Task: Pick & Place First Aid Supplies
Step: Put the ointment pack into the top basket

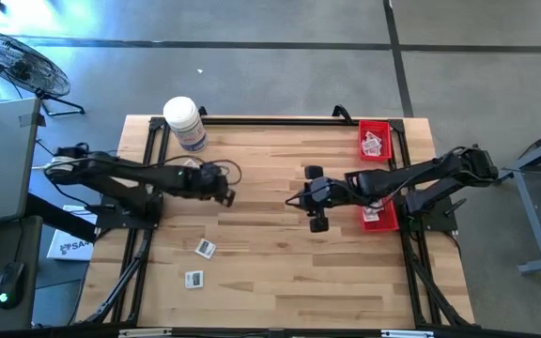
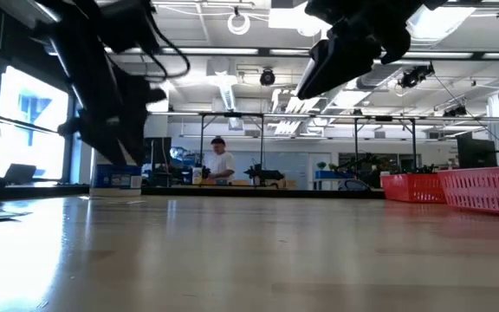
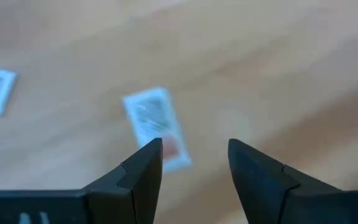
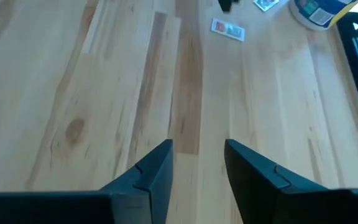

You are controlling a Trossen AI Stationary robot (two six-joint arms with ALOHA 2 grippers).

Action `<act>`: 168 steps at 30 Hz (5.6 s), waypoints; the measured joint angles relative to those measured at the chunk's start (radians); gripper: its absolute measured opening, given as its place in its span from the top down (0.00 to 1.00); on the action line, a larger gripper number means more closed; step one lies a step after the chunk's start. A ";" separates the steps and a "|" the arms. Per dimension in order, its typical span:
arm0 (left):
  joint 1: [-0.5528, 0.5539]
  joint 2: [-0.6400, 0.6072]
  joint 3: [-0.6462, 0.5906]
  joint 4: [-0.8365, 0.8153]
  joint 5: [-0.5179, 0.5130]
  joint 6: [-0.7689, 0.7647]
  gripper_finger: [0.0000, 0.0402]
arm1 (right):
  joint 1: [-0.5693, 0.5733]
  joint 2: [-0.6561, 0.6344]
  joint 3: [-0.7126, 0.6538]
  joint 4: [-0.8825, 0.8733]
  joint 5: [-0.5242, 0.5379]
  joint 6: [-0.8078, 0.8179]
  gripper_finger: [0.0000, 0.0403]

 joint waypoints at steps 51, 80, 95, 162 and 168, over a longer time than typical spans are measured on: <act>0.078 0.367 0.002 0.345 -0.063 -0.090 0.91 | 0.008 0.000 0.000 0.063 0.006 0.023 0.66; 0.002 0.326 -0.002 0.723 0.148 0.323 1.00 | 0.006 0.090 0.001 0.134 -0.014 -0.029 0.66; -0.124 0.312 -0.001 0.500 -0.013 0.212 1.00 | -0.023 0.291 0.001 0.345 -0.081 -0.092 0.66; -0.110 0.554 0.000 0.880 0.023 0.534 1.00 | -0.030 0.511 0.003 0.411 0.081 -0.372 0.66; -0.110 0.554 0.000 0.884 0.025 0.536 1.00 | -0.060 0.511 0.002 0.418 0.086 -0.158 0.66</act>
